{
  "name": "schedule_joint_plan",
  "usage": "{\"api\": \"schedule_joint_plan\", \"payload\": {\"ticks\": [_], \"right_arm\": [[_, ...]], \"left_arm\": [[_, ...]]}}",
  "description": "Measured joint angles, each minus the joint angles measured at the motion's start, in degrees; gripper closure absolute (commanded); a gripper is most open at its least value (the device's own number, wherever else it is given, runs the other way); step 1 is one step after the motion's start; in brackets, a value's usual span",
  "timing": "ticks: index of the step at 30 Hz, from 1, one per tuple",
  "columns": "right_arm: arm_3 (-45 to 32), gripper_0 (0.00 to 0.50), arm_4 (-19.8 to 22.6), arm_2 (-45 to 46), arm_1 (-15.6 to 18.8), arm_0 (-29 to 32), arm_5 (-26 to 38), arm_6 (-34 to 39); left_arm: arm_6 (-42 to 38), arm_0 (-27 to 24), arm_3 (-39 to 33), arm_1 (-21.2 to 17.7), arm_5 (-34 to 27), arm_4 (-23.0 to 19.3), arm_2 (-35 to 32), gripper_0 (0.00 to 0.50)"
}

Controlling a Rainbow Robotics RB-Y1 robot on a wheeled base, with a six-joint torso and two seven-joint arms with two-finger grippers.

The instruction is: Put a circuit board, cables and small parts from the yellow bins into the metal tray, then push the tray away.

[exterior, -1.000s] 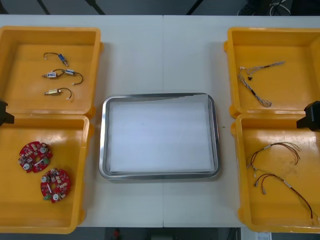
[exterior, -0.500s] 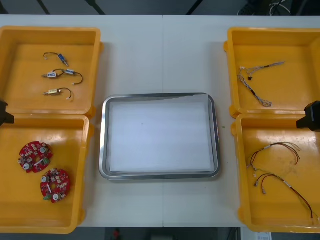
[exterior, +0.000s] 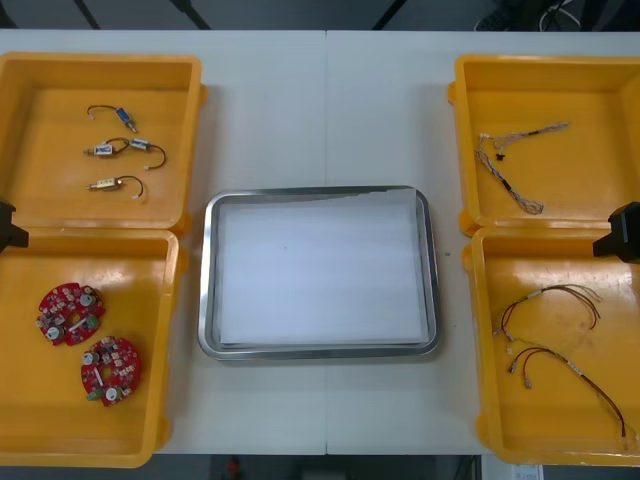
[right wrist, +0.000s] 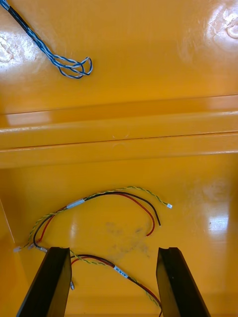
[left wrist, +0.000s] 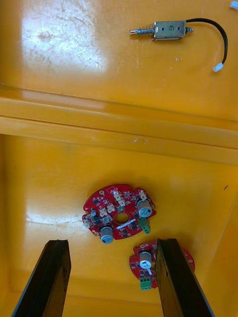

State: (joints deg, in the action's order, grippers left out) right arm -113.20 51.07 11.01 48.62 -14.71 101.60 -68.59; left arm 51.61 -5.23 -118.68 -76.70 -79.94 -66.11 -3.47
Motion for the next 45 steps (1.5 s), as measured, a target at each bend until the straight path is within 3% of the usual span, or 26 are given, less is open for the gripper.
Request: {"api": "schedule_joint_plan", "payload": {"ticks": [45], "right_arm": [[0.87, 0.0, 0.01, -0.03, -0.05, 1.68, 0.81, 0.0]], "left_arm": [[0.0, 0.11, 0.04, 0.0, 0.0, 0.0, 1.63, 0.0]]}}
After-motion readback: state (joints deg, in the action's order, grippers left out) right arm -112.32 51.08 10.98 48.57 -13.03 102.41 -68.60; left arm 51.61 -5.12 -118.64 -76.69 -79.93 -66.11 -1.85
